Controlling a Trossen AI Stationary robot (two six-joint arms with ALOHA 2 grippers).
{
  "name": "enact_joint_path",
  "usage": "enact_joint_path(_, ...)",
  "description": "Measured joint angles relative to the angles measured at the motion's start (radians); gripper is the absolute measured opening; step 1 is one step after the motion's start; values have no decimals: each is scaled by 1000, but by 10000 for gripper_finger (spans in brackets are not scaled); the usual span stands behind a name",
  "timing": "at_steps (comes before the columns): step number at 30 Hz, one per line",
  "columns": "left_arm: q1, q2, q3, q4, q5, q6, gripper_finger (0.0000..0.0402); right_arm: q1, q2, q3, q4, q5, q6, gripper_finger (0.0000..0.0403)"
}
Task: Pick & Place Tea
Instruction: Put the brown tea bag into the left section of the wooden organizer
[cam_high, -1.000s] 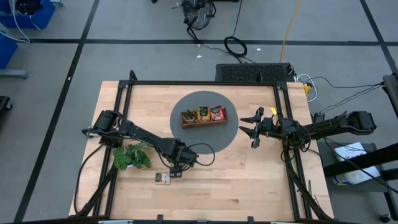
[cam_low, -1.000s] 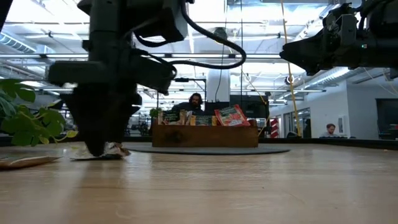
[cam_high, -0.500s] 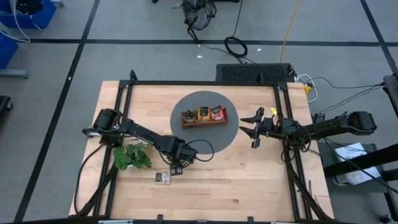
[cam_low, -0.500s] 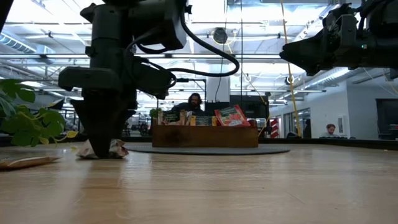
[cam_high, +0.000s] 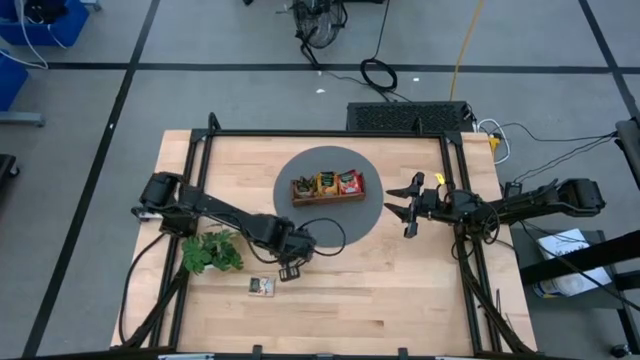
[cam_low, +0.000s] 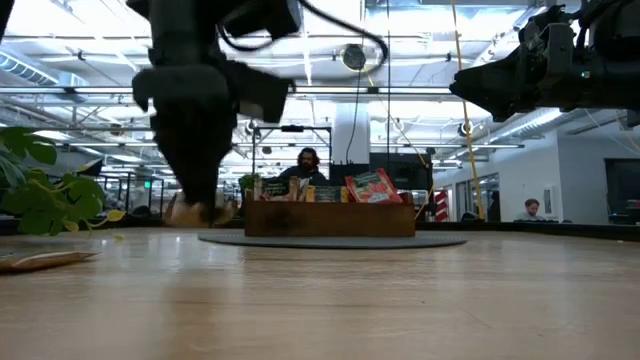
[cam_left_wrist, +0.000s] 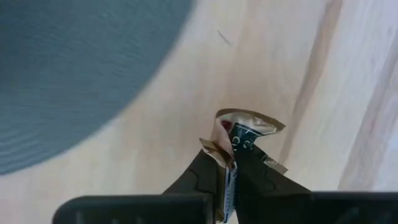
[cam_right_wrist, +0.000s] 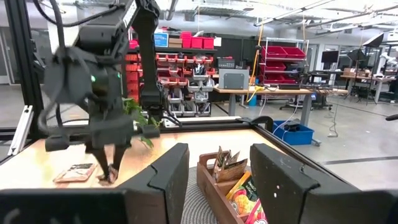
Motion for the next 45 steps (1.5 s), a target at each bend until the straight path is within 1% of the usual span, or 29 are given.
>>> enact_joint_path(3, -13, -48, 0, 5, -118, -7, 23, 0, 0, 0, 0, 0, 0, 155)
enact_joint_path(5, -16, -84, 0, 28, -229, -18, 23, 0, 0, 0, 0, 0, 0, 155)
enact_joint_path(7, -14, -120, -1, 69, -368, -38, 23, 0, 0, 0, 0, 0, 0, 155)
enact_joint_path(10, -7, -168, -49, 225, -573, -66, 23, 0, 0, 0, 0, 0, 0, 155)
enact_joint_path(12, 12, -197, -118, 369, -639, -75, 23, 0, 0, 0, 0, 0, 0, 155)
enact_joint_path(14, 48, -215, -213, 572, -646, -88, 23, 0, 0, 0, 0, 0, 0, 155)
enact_joint_path(19, 146, -225, -498, 1094, -599, -163, 23, 0, 0, 0, 0, 0, 0, 155)
enact_joint_path(21, 173, -225, -583, 1286, -582, -173, 23, 0, 0, 0, -1, 0, 0, 155)
enact_joint_path(23, 195, -227, -645, 1433, -576, -170, 23, 0, 0, 0, 0, 0, 0, 155)
enact_joint_path(25, 212, -227, -679, 1516, -566, -168, 23, 0, 0, 0, -1, 0, 0, 155)
enact_joint_path(28, 229, -227, -689, 1528, -558, -166, 23, 0, 0, 0, -1, 0, 0, 155)
enact_joint_path(31, 244, -227, -679, 1471, -558, -159, 23, 0, 0, 0, 0, 0, 0, 155)
enact_joint_path(34, 257, -227, -678, 1467, -559, -140, 25, 0, 0, 0, 0, 0, 0, 155)
enact_joint_path(40, 281, -227, -678, 1436, -558, -105, 74, 0, 0, 0, 0, 0, 0, 155)
enact_joint_path(45, 281, -227, -678, 1429, -557, -77, 99, 0, 0, 0, 0, 0, 0, 155)
